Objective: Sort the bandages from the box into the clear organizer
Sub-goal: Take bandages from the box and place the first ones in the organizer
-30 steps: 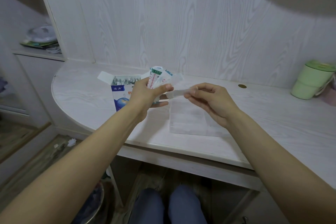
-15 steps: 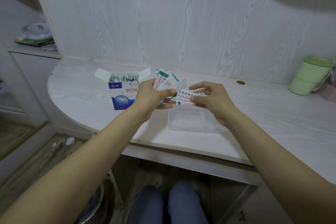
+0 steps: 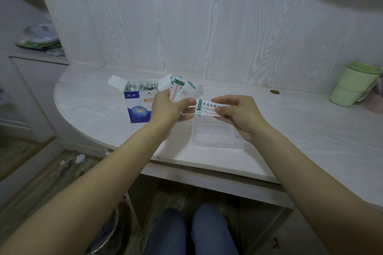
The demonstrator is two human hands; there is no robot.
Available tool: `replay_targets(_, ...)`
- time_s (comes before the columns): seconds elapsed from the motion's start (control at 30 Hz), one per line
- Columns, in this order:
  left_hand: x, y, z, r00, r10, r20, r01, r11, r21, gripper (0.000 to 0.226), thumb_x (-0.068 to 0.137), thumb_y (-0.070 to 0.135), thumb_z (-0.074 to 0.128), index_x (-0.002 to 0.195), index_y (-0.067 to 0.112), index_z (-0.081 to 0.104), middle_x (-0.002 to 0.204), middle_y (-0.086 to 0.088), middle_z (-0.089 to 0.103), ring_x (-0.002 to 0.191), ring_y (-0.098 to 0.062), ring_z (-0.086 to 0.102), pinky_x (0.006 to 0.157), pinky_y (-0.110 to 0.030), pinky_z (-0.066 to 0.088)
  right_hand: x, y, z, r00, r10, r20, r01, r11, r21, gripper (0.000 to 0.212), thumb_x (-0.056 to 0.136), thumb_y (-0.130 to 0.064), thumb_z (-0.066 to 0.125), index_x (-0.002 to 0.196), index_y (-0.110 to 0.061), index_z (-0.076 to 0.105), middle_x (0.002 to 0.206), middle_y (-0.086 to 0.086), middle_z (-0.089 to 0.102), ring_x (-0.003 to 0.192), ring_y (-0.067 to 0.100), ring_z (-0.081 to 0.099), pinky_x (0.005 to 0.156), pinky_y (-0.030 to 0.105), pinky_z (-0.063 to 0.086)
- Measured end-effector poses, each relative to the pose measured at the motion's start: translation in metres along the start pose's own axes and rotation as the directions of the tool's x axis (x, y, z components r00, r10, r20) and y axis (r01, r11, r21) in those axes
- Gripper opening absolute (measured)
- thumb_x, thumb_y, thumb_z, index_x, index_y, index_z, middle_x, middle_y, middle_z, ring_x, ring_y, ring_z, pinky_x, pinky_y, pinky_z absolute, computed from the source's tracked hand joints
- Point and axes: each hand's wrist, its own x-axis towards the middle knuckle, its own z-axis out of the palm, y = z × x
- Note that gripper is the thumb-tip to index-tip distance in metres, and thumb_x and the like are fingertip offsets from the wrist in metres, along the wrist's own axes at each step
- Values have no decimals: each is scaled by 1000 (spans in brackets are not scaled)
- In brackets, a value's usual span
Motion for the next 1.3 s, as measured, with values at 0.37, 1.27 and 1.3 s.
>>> replay_targets(0.37,1,-12,-3,998,-17,61,6,984,180,19,90,8,61,106,16,54,87,-2,71,74,-13,71,62,-27,58,-8,13,-7,996,-84,37,89,803,-590,21,80,1,65,87,-18,72,88,2,66,84,17,59,62,17,45)
replay_targets(1.27,12,-17,-6,981,-167,96,141,963,231,23,95,12,55,117,7,50,87,-9,70,74,-14,70,65,-31,59,8,4,20,912,43,408,404,73,-912,19,82,-10,61,90,-22,73,97,0,70,88,22,65,76,33,53)
replay_targets(1.3,12,-18,-6,981,-169,94,144,964,225,23,95,12,55,117,7,50,87,-9,70,74,-14,70,65,-30,59,8,3,20,903,52,425,422,64,-904,19,83,-11,61,92,-23,73,98,-1,70,89,21,64,75,31,52)
